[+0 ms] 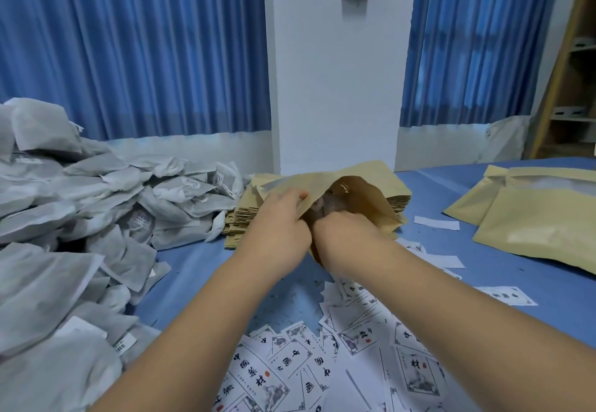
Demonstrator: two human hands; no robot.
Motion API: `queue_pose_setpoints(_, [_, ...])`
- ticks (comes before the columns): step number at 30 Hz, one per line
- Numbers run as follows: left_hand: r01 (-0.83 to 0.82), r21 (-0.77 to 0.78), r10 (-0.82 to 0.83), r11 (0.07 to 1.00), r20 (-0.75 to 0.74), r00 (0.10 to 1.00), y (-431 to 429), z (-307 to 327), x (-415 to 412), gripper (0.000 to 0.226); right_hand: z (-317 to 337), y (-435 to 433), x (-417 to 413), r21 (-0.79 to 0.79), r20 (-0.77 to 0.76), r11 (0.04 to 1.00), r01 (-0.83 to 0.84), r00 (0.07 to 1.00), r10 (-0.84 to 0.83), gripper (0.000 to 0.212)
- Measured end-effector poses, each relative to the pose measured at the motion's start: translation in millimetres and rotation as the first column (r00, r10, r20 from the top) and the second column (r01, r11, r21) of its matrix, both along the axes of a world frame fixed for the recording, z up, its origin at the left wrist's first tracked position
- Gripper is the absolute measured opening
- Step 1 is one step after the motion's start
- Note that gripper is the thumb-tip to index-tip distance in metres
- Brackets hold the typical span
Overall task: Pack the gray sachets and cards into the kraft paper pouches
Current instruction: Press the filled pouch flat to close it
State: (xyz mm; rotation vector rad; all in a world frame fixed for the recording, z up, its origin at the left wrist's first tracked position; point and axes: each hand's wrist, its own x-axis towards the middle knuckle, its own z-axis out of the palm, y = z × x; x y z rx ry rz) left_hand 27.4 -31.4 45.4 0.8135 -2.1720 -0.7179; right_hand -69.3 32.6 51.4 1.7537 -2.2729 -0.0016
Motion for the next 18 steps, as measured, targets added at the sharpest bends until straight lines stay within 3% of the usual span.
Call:
queue_pose_setpoints(3, [0.009, -0.035, -0.008, 0.999, 0.023, 1.000, 2.6, 2.1, 0.6, 0.055, 2.2, -0.9, 4.5, -0.031, 0.012, 0.999, 0.012, 1.000, -0.012, 0.017])
queue_pose_setpoints(6, [0.007, -0.026, -0.006, 1.000, 0.026, 1.000, 3.9, 4.1, 2.7, 0.056, 2.7, -1.5, 3.9, -0.147, 0.010, 0.988, 0.036, 0.999, -0.035, 0.012])
queue_pose_setpoints(11, [0.004, -0.044, -0.002, 0.999, 0.040, 0.999, 6.4, 4.1, 5.0, 0.055, 0.5, 8.5, -1.9, -0.108, -0.062, 0.994, 0.014, 0.998, -0.021, 0.025])
queue_pose_setpoints(15, [-0.048, -0.191, 0.075, 0.980, 0.137, 0.988, 6.7, 4.1, 7.0, 0.056, -3.3, 36.5, 0.0, -0.271, -0.083, 0.960, -0.074, 0.995, 0.054, 0.015])
queue_pose_setpoints(18, [-0.094, -0.242, 0.133, 0.966, 0.153, 0.979, 6.9, 3.7, 5.8, 0.054, -17.5, 66.8, -5.8, -0.503, -0.095, 0.853, -0.137, 0.990, 0.103, 0.019])
